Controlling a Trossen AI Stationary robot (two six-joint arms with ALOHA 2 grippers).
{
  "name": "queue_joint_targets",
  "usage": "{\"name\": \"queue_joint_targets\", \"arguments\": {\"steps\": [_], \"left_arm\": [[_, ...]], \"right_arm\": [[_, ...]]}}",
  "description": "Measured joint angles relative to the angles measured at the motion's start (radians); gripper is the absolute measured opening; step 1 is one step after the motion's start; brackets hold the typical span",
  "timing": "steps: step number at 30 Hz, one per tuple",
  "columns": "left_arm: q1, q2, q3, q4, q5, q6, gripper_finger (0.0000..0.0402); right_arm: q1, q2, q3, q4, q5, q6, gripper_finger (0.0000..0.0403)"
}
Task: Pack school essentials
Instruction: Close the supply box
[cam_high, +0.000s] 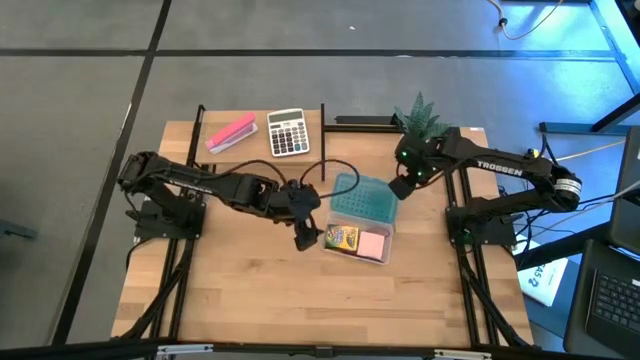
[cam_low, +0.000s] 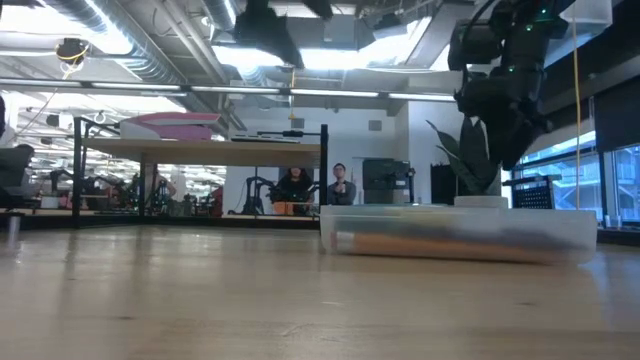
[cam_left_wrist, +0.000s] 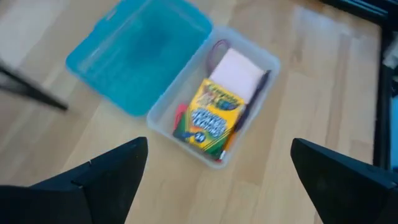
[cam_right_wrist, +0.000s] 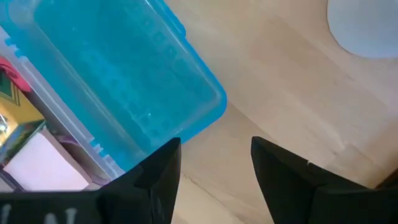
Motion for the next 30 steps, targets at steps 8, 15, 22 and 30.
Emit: {"name": "queue_joint_targets", "arguments": {"steps": [8,15,22,30], "left_arm": [[0.024,0.014,-0.055,0.015,0.028,-0.259,0.0390],[0.024,0.016,-0.199,0.195,0.077,-0.501,0.0390],[0.024,0.016,-0.272,0.311,0.072,-0.524,0.0390],[0.037,0.015,-0.285,0.317,0.064,-0.520,0.0389]], "right_arm": [[0.000,0.000,0.000,0.013,0.005,0.051,0.0196],[0.000,0.000,0.000,0.040,0.009,0.048,0.0196],[0.000,0.000,0.000,0.044,0.009,0.044,0.0196],[0.000,0.000,0.000,0.080,0.012,0.025,0.0196]]}}
